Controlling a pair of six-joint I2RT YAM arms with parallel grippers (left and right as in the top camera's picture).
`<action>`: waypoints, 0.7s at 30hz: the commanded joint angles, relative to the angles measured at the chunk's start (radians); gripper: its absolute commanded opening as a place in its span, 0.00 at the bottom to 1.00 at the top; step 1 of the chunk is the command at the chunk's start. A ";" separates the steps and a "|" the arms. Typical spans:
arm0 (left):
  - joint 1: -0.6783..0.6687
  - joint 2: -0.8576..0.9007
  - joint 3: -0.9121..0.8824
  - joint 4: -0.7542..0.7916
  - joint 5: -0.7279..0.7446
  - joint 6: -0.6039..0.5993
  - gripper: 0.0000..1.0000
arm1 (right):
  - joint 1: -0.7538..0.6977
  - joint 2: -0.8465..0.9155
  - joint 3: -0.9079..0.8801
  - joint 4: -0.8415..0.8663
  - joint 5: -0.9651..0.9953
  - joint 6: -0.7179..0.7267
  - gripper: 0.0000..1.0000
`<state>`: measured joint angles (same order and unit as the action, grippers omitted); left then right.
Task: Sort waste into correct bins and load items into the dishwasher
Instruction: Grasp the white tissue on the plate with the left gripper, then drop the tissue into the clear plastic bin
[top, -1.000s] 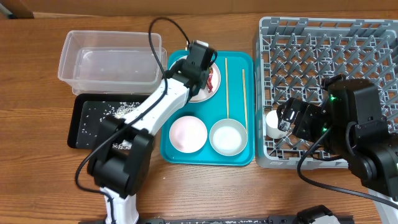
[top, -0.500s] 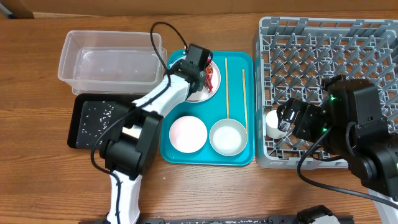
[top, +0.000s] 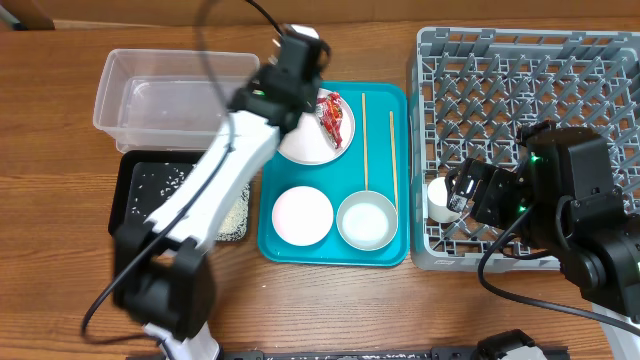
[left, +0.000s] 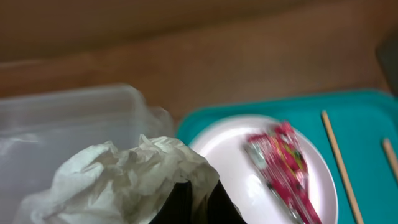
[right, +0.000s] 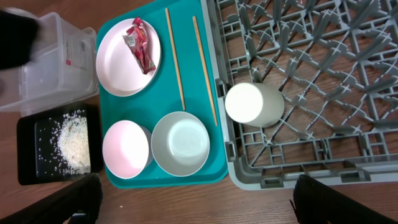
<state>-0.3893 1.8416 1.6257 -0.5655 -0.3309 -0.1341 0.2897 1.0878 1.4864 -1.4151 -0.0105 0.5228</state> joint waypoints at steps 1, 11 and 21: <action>0.112 0.009 0.006 -0.031 -0.039 -0.058 0.04 | 0.005 -0.003 0.012 0.002 0.008 -0.006 1.00; 0.258 0.097 0.018 -0.092 0.297 -0.122 0.80 | 0.005 -0.003 0.012 -0.002 0.008 -0.006 1.00; 0.011 0.145 0.027 -0.038 0.289 -0.113 0.73 | 0.005 -0.003 0.012 -0.005 0.009 -0.006 1.00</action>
<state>-0.2878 1.9549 1.6310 -0.6167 -0.0288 -0.2584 0.2897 1.0878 1.4864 -1.4242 -0.0109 0.5224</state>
